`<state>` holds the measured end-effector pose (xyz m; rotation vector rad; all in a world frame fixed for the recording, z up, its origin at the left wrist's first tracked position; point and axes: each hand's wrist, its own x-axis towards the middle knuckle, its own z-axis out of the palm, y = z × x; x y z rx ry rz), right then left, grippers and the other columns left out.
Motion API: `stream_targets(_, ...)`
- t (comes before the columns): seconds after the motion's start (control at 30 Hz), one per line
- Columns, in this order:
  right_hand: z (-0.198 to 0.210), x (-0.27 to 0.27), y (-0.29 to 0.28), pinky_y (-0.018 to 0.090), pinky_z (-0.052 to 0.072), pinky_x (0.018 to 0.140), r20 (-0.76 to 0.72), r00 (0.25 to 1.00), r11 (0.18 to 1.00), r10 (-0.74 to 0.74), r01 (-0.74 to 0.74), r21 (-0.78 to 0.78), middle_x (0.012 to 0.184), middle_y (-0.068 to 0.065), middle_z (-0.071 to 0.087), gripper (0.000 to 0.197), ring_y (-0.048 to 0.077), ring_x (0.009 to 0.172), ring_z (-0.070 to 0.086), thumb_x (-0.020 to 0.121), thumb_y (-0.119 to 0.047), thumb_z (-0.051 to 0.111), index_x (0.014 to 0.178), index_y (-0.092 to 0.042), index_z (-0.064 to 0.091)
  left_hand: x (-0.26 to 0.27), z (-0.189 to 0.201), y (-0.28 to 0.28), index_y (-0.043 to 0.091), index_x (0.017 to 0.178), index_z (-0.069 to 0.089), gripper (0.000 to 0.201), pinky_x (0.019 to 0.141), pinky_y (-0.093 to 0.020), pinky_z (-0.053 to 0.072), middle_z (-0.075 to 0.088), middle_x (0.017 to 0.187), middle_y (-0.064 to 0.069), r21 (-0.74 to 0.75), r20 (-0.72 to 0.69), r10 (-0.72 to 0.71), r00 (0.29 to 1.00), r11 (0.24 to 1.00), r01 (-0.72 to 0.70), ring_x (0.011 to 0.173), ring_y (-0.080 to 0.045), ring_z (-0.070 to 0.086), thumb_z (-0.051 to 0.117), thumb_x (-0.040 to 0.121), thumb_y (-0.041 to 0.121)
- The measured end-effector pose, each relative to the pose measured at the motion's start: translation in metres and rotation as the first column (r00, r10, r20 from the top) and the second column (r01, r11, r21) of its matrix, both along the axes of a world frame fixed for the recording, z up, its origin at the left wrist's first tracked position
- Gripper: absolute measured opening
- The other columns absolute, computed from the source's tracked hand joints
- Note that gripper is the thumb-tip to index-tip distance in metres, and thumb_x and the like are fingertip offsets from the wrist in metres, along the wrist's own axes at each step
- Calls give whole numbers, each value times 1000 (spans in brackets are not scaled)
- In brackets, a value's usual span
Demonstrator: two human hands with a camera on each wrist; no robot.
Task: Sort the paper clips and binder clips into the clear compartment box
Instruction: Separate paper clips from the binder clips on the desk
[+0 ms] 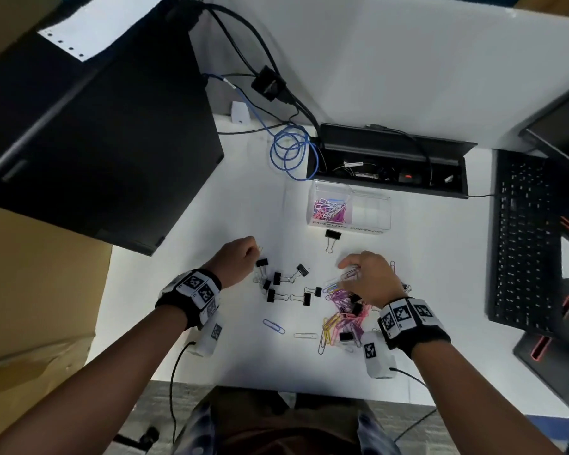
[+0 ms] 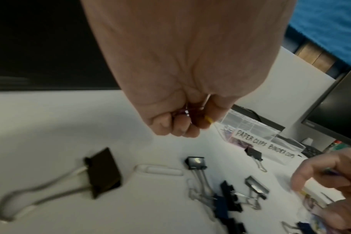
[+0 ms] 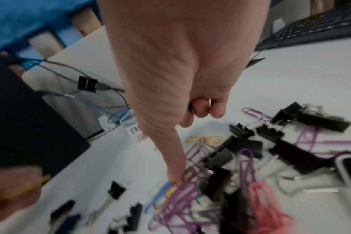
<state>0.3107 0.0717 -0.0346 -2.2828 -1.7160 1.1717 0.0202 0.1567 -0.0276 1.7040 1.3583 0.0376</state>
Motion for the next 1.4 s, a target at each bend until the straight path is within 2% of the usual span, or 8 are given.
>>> stream_targets(0.2,-12,-1,-7,35,52,77,15,997,994,73,-74,80,85,-4,60,6,16,83,59,81,-23,75,81,-22,69,35,7,-12,10,65,42,22,56,-24,43,70,71,-5,-117,106,216,971,972,-204,56,-7,54,57,79,21)
stream_targets(0.43,-17,-5,-7,31,47,75,-100,987,986,124,-111,125,83,-4,58,10,15,82,56,86,-17,67,79,-22,63,11,3,-11,14,65,40,21,62,-35,50,67,61,0,-177,128,405,905,907,-381,65,-19,64,53,81,18)
stream_targets(0.57,-9,-17,-4,26,41,71,-262,964,996,-51,67,53,83,3,58,10,15,74,53,88,-11,61,78,-15,58,-5,3,-11,15,70,35,23,42,-17,31,74,84,-8,-347,176,545,820,814,-467,57,-13,57,43,91,10)
stream_targets(0.7,-2,-30,2,17,34,48,-419,854,951,-309,277,-137,68,3,47,18,16,59,38,88,-10,50,71,-12,45,-14,-7,-12,12,81,43,12,51,-24,33,62,73,-6,-364,110,564,818,789,-495,59,-17,52,36,89,7)
stream_targets(0.83,2,-42,7,28,35,57,-485,759,898,-435,407,-168,67,9,60,16,20,60,42,82,-11,51,70,-3,45,-16,-16,-14,14,83,58,21,55,-25,34,53,70,0,-342,71,387,919,875,-342,60,-15,46,39,90,9)
stream_targets(1.0,-1,-53,10,26,25,47,-552,658,852,-512,471,-229,68,10,68,32,16,47,34,80,-5,56,54,-17,40,-19,-22,-27,22,104,63,20,71,-26,48,66,88,2,43,-45,-85,995,995,87,78,-15,61,56,88,13)
stream_targets(1.17,-2,-64,9,24,30,47,-454,793,912,-405,385,-142,52,4,45,40,12,43,38,72,-11,70,54,-17,35,-12,-25,-26,22,103,66,16,72,-26,44,65,97,-2,197,-150,-224,963,948,251,89,-22,62,59,89,22)
stream_targets(1.4,-6,-65,5,18,36,39,-337,857,919,-390,385,-85,55,5,51,30,14,46,44,76,-13,69,66,-16,41,-13,-24,-25,18,89,60,4,72,-31,47,61,94,0,241,-200,-400,894,865,441,87,-20,58,57,89,18)
